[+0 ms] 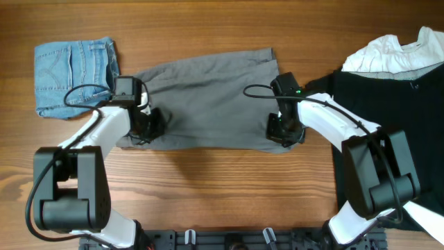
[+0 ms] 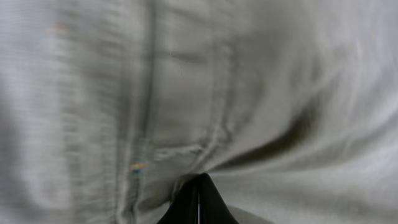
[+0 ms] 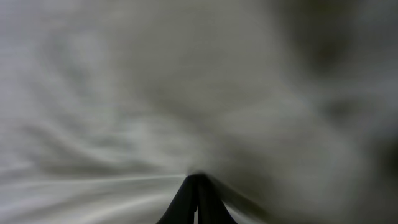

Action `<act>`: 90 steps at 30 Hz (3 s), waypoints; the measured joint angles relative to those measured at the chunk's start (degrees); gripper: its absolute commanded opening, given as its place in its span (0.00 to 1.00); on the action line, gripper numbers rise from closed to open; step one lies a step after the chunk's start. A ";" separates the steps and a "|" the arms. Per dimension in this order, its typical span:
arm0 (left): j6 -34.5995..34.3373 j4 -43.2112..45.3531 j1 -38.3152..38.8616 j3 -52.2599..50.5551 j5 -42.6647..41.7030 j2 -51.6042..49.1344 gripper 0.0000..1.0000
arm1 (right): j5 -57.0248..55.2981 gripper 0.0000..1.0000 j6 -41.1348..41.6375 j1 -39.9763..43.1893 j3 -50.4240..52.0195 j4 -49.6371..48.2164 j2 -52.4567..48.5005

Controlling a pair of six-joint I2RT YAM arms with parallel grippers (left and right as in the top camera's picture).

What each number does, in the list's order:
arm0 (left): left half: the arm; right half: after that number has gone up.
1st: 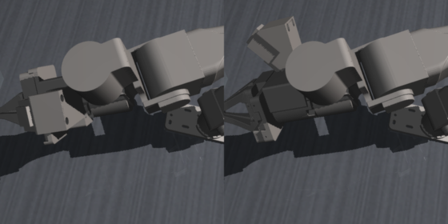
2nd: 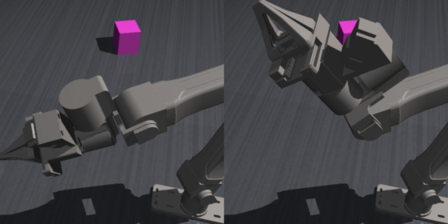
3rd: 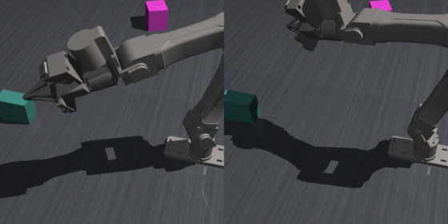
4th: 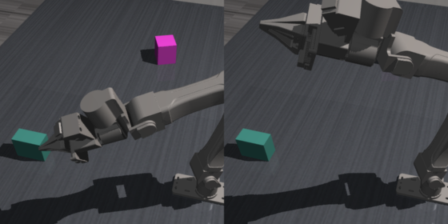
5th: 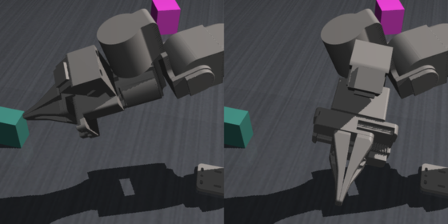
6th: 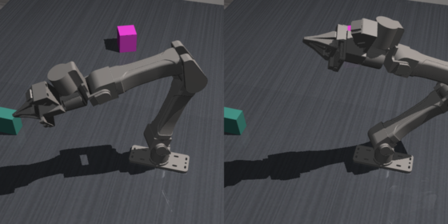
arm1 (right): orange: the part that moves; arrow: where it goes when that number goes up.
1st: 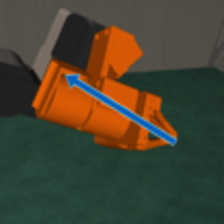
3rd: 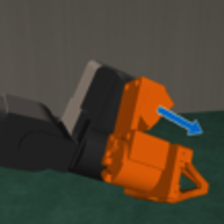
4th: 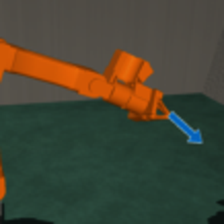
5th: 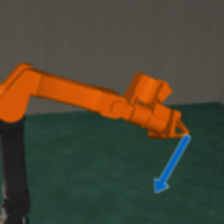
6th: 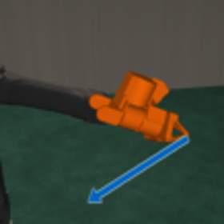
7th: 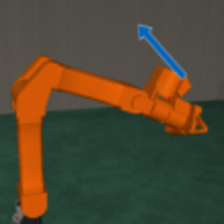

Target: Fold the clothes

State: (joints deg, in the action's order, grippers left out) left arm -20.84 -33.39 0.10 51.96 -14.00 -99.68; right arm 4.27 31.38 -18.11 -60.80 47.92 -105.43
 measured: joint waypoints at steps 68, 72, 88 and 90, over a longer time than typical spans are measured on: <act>6.75 -4.81 -1.77 15.19 -4.98 9.09 0.99 | 22.91 0.10 -14.80 14.78 -2.73 -19.19 13.05; 7.30 -10.25 -3.89 15.30 -1.73 8.79 1.00 | 23.78 0.09 -15.23 11.78 -2.78 -11.26 15.72; 20.90 -5.01 -13.40 15.30 -5.79 -9.60 0.78 | 20.94 0.07 -15.26 7.10 -2.23 -9.75 2.21; 22.99 -4.33 -13.40 15.56 -7.10 -10.21 0.75 | 20.94 0.07 -15.26 7.10 -2.23 -10.21 1.57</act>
State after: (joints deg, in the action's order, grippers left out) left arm 2.15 -37.71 -13.30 67.53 -21.10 -109.89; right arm 25.21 16.12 -11.00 -63.02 37.71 -103.85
